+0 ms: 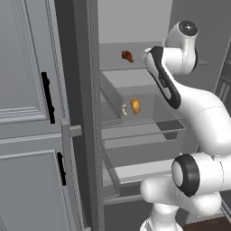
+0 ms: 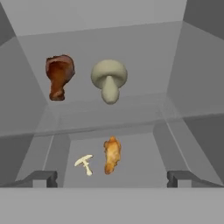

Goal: Place one mushroom and one chicken drumstick in each tupperware on the nearby counter, to pack two identical lunches.

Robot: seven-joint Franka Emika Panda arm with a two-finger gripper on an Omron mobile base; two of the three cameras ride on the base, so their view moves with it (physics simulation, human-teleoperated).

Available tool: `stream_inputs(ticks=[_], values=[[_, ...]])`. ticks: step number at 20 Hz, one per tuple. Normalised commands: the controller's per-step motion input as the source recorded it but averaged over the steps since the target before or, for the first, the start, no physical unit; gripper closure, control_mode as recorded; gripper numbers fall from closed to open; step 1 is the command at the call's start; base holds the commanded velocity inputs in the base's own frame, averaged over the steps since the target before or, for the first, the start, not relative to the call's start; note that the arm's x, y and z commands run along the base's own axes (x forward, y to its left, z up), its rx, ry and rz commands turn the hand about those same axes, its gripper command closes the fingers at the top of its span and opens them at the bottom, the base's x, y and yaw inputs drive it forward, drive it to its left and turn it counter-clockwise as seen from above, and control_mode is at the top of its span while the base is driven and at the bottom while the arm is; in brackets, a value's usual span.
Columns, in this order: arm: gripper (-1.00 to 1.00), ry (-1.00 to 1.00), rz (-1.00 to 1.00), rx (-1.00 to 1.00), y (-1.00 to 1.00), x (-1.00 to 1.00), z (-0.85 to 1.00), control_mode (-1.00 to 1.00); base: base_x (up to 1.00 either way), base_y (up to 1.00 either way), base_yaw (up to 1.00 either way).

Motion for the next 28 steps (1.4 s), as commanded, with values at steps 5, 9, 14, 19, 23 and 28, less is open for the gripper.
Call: stream_inputs(ticks=[5,9,14,19,23,28], values=[[-1.00,0.00,0.00,0.00,-0.11,0.29,0.00,-1.00,0.00,0.00,0.00],[-1.00,0.01,0.00,0.00,0.00,0.43,0.00,-1.00,0.00,0.00,0.00],[-1.00,0.04,0.02,0.00,0.00,0.46,0.00,-1.00,0.00,0.00,0.00],[-1.00,0.06,0.04,0.00,0.00,0.50,-0.04,-1.00,0.00,0.00,0.00],[-1.00,0.07,0.07,0.00,0.00,0.48,-0.09,-1.00,0.00,0.00,0.00],[-1.00,0.03,0.07,0.00,0.00,0.48,-0.13,-1.00,0.00,0.00,0.00]])
